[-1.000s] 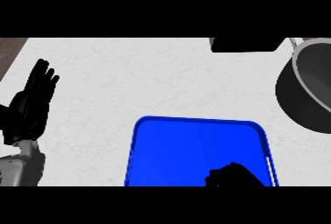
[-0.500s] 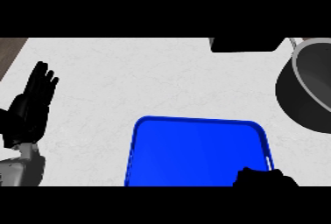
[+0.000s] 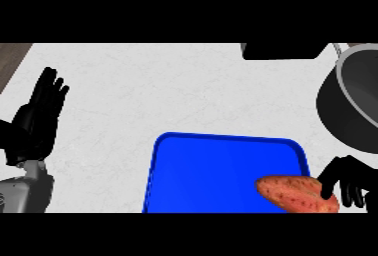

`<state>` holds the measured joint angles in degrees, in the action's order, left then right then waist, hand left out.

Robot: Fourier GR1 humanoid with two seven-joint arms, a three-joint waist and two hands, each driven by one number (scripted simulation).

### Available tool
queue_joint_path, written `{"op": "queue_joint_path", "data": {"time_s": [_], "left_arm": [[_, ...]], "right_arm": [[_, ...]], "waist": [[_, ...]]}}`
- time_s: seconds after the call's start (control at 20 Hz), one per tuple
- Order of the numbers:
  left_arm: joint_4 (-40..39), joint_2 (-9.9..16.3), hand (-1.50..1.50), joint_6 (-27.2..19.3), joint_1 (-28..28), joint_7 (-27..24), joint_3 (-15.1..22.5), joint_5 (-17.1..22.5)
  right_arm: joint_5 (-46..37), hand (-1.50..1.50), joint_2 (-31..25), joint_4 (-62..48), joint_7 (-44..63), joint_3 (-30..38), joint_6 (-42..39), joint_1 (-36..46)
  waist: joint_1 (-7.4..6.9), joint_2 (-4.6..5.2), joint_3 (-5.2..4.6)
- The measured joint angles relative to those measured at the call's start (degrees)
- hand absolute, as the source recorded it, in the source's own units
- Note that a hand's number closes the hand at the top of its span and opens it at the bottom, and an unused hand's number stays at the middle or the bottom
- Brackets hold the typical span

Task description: Pick the sweet potato from the tray and place it in the pot

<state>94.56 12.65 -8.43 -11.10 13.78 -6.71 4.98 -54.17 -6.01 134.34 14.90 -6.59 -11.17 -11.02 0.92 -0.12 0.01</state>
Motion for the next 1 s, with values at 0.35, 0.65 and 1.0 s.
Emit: {"op": "queue_joint_path", "data": {"time_s": [0.35, 0.65, 1.0], "left_arm": [[-0.16, 0.41, 0.0, 0.94, 0.16, -0.05, -0.7, 0.73], [-0.63, -0.82, 0.0, 0.87, 0.74, -1.28, 0.24, -0.16], [-0.24, -0.14, 0.0, 1.88, -0.1, -0.48, -0.34, 0.46]], "right_arm": [[9.37, 1.5, -1.05, -2.64, 0.69, 16.93, -4.28, 8.79], [23.62, 1.5, -6.49, -12.82, 0.09, 30.4, -6.58, 17.56], [22.13, 1.5, -13.48, -28.71, -8.94, 36.1, -1.14, 22.94]], "waist": [[-0.32, 0.03, 0.03], [-0.81, 0.13, 0.01], [-1.58, 0.42, 0.03]]}}
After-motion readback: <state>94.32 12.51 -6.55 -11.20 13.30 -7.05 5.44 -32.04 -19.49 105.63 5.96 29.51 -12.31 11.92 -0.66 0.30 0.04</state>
